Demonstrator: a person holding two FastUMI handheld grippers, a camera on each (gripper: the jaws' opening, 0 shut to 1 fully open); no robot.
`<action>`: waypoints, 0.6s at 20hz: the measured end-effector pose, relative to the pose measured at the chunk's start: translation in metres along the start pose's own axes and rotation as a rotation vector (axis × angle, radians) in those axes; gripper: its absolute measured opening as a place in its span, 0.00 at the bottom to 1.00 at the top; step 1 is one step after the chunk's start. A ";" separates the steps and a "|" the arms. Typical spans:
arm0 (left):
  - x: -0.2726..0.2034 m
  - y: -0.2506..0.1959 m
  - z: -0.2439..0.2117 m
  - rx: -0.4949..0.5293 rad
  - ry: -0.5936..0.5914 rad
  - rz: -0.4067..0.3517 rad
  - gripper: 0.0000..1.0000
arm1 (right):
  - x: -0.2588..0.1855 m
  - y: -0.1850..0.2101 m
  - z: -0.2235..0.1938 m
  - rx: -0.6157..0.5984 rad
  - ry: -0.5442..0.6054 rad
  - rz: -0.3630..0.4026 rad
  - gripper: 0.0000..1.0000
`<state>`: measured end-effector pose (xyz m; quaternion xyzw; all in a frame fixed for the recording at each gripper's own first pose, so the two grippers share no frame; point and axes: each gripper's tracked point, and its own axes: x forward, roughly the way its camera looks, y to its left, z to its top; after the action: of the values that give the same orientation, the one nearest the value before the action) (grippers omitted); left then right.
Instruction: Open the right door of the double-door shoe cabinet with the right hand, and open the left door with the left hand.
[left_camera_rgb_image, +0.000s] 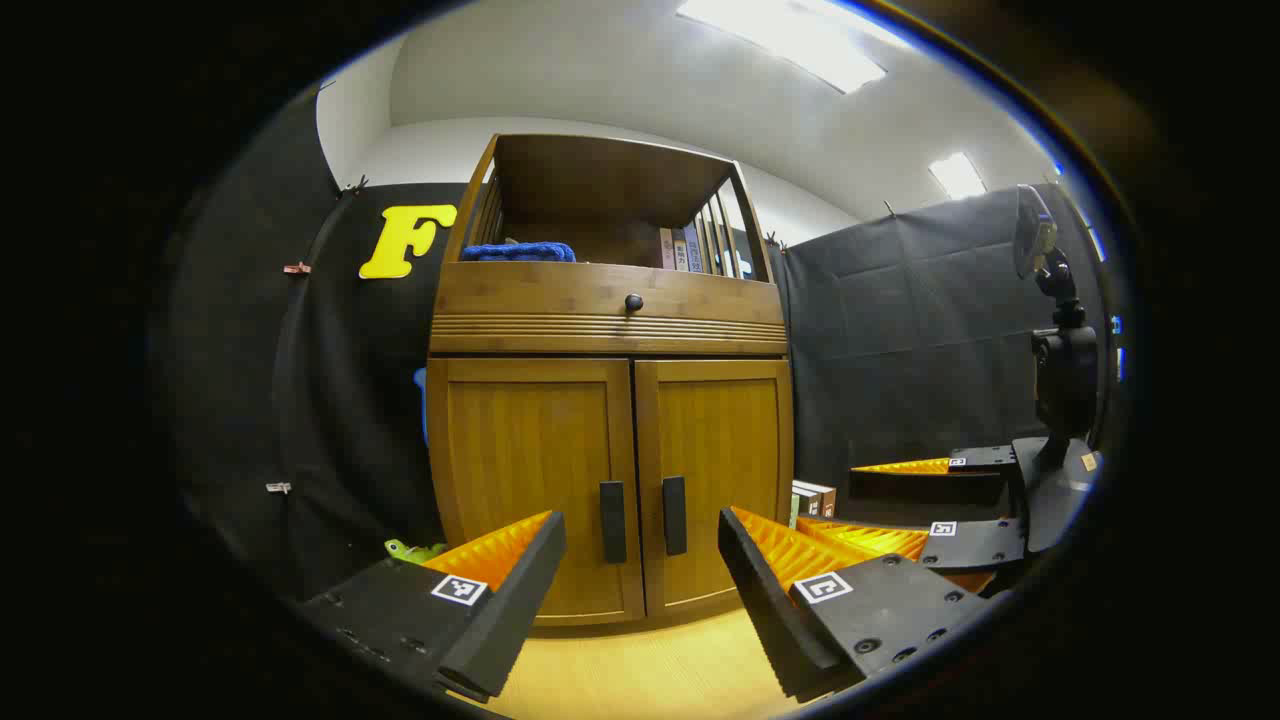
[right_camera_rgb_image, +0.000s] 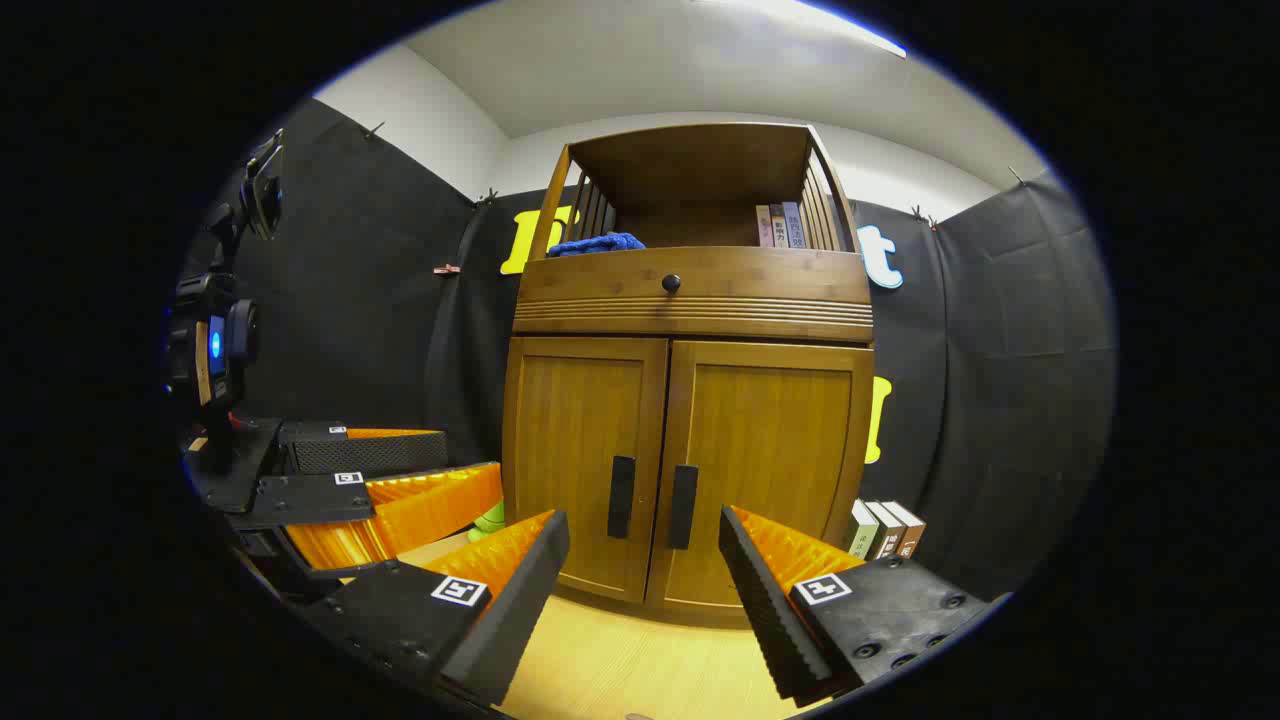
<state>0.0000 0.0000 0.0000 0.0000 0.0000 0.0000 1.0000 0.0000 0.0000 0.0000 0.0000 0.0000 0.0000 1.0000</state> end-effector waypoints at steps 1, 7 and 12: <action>0.000 0.000 -0.001 -0.001 -0.001 0.000 0.96 | 0.000 0.001 0.000 0.000 -0.001 0.002 0.95; -0.001 0.001 -0.003 0.001 -0.002 -0.006 0.96 | -0.002 0.001 0.004 0.001 -0.017 -0.001 0.96; 0.005 -0.002 -0.009 0.017 0.027 -0.005 0.95 | -0.003 -0.003 0.004 -0.004 -0.024 -0.010 0.95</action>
<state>0.0051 -0.0020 -0.0086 0.0084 0.0135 -0.0026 0.9999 -0.0029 -0.0026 0.0043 -0.0018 -0.0118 -0.0048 0.9999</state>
